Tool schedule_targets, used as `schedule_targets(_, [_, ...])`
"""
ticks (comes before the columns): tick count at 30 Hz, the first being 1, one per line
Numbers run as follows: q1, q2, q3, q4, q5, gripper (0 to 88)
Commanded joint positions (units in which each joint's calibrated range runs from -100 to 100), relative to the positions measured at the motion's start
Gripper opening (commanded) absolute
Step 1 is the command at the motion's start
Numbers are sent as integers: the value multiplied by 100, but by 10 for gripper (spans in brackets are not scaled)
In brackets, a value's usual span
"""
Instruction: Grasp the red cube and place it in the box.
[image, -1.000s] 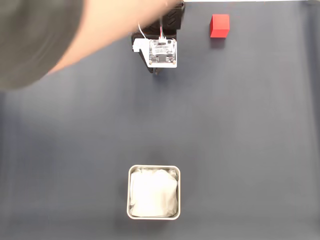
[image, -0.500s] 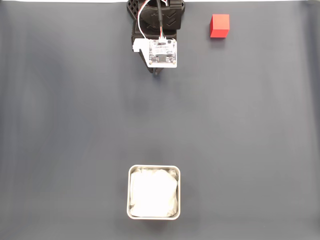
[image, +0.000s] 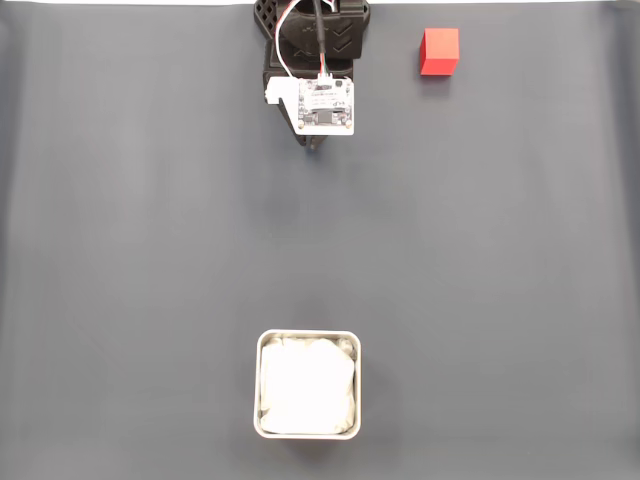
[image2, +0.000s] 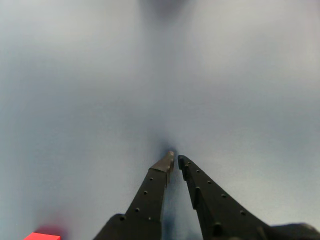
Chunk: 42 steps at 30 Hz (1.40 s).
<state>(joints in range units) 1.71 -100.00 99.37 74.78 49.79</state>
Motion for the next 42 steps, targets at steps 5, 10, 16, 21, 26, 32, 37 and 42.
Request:
schedule_targets(5, [-14,9,45,112,-39,0])
schedule_targets(10, [-14,9,45,112,-39,3])
schedule_targets(16, [-57,9,45,112,-44,0])
schedule_targets(21, [-64,9,45,46,-54,0])
schedule_targets(26, [-21,165,-347,-1093,-210,0])
schedule_targets(32, [-85,1846,-3267,-1593,-332,0])
schedule_targets(37, [-71,3120,-5530,-986,-293,0])
schedule_targets(42, [-50,3925,-6716,-429,-181,0])
